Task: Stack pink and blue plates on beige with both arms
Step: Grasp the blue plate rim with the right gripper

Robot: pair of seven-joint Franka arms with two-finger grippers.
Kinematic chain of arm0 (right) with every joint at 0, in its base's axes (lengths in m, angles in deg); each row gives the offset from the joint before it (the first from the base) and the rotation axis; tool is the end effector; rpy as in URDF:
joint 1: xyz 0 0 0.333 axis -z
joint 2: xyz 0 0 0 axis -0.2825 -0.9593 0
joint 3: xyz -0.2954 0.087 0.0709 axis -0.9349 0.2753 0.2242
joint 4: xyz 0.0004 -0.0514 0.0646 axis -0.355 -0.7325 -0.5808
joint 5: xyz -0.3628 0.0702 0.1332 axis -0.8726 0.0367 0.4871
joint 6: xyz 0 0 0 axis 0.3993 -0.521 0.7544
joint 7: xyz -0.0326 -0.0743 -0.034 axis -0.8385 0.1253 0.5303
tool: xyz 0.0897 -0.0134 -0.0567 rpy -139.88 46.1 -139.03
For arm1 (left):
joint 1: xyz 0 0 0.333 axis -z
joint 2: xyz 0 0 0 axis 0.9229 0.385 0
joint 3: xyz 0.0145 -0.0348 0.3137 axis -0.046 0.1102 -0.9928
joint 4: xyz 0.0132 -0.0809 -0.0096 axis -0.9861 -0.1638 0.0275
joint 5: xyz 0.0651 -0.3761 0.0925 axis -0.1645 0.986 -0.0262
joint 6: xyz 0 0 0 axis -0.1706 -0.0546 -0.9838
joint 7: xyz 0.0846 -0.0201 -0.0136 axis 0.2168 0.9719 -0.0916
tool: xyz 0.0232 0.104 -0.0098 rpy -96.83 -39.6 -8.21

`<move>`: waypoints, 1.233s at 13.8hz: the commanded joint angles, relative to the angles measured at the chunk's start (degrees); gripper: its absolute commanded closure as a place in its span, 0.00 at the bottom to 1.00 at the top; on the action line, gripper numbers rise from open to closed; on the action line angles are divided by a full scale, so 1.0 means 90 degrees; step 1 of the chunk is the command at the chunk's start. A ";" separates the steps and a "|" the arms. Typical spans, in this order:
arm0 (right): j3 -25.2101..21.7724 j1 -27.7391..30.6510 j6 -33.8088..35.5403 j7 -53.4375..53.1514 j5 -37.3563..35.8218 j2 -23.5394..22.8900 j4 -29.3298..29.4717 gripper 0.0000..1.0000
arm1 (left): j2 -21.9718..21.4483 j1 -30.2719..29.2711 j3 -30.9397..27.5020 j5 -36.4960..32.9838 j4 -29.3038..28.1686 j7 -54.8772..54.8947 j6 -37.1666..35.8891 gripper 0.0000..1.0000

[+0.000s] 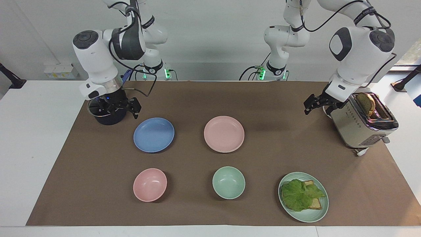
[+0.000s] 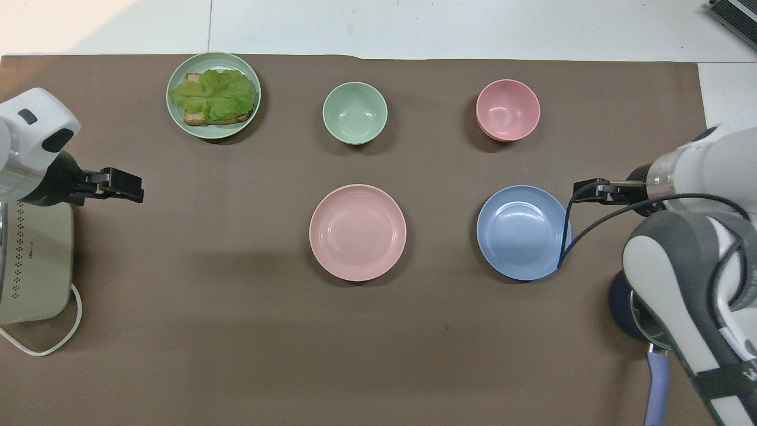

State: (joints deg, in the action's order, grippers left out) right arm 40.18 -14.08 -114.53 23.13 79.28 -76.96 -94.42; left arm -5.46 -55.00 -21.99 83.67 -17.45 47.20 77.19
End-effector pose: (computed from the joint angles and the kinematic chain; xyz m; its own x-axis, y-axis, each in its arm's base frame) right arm 0.5624 0.0131 0.4627 0.9883 -0.1221 0.0917 -0.1204 -0.9924 -0.0242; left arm 0.5671 -0.0409 0.5482 0.9993 -0.0313 -0.0210 -0.0306 -0.9989 0.0354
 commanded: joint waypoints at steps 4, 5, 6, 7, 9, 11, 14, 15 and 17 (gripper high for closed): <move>0.0030 0.0200 -0.1646 0.0663 0.0455 -0.0282 -0.1135 0.00 | -0.0380 -0.0016 0.0008 -0.0285 0.0590 0.0351 -0.0637 0.00; 0.0030 0.0278 -0.1871 0.0888 0.0699 -0.0379 -0.1262 0.00 | -0.0438 -0.0016 0.0028 -0.0295 0.0600 0.0361 -0.0657 0.00; 0.0030 0.0298 -0.1970 0.1006 0.0856 -0.0467 -0.1331 0.00 | -0.0449 -0.0016 0.0038 -0.0295 0.0581 0.0342 -0.0647 0.00; 0.0030 0.0327 -0.2078 0.1142 0.0964 -0.0536 -0.1380 0.00 | -0.0458 -0.0016 0.0038 -0.0285 0.0590 0.0341 -0.0628 0.00; 0.0030 0.0395 -0.2321 0.1367 0.1091 -0.0662 -0.1527 0.01 | -0.0468 -0.0026 0.0038 -0.0285 0.0590 0.0332 -0.0628 0.00; 0.0030 0.0464 -0.2556 0.1601 0.1344 -0.0761 -0.1693 0.05 | -0.0478 -0.0016 0.0038 -0.0285 0.0600 0.0341 -0.0628 0.00; 0.0030 0.0455 -0.2518 0.1778 0.1639 -0.0761 -0.1732 0.27 | -0.0478 -0.0016 0.0038 -0.0285 0.0600 0.0341 -0.0618 0.00; 0.0030 0.0454 -0.2489 0.1778 0.1649 -0.0751 -0.1742 0.43 | -0.0478 -0.0016 0.0038 -0.0285 0.0600 0.0341 -0.0628 0.00; 0.0030 0.0464 -0.2382 0.1778 0.1649 -0.0722 -0.1771 0.74 | -0.0478 -0.0016 0.0038 -0.0285 0.0600 0.0332 -0.0628 0.00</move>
State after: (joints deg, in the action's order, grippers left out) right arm 39.90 -10.71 -136.26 37.08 92.05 -84.41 -109.24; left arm -9.32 -54.99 -21.84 82.08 -12.36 49.64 72.42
